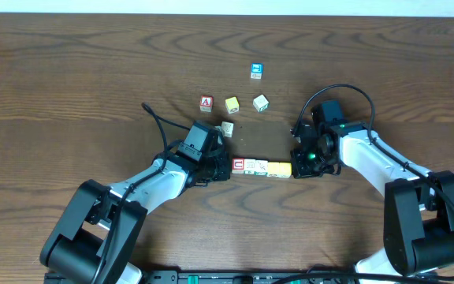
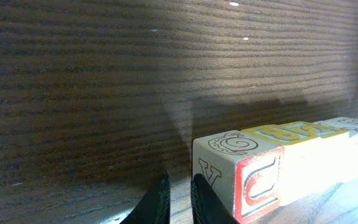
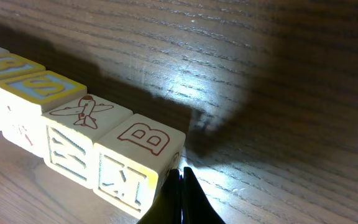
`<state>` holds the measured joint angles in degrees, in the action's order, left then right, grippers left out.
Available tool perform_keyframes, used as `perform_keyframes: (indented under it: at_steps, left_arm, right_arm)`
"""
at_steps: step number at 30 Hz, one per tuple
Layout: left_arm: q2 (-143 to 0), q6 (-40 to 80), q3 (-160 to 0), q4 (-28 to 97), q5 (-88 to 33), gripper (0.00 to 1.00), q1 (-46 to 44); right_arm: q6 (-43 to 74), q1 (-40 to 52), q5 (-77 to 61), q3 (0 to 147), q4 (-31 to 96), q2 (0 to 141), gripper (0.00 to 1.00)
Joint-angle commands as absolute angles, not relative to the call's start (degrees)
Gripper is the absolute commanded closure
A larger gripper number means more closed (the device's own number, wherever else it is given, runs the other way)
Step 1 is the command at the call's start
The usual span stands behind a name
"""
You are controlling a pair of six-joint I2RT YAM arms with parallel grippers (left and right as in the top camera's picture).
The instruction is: Lift 5 blocks
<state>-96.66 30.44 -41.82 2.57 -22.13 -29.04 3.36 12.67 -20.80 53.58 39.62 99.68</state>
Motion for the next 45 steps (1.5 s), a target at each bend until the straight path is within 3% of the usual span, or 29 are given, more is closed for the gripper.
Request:
perform_keyframes:
  at_steps: [1,32,45]
  left_arm:
    - [-97.3,30.7,-41.9,3.2,-18.3,0.9,-29.2]
    - [-97.3,30.2,-41.8,5.8,-18.2,0.93,-33.4]
    - [-97.3,30.1,-41.9,6.2,-7.1,0.92,-33.4]
  right_arm:
    - [2.5,13.3,-22.3,53.8,39.6,98.5,0.99]
    - [2.5,13.3,-21.2,53.8,39.2,98.5,0.99]
    - [2.5,13.3,-21.2,53.8,39.2,98.5,0.99]
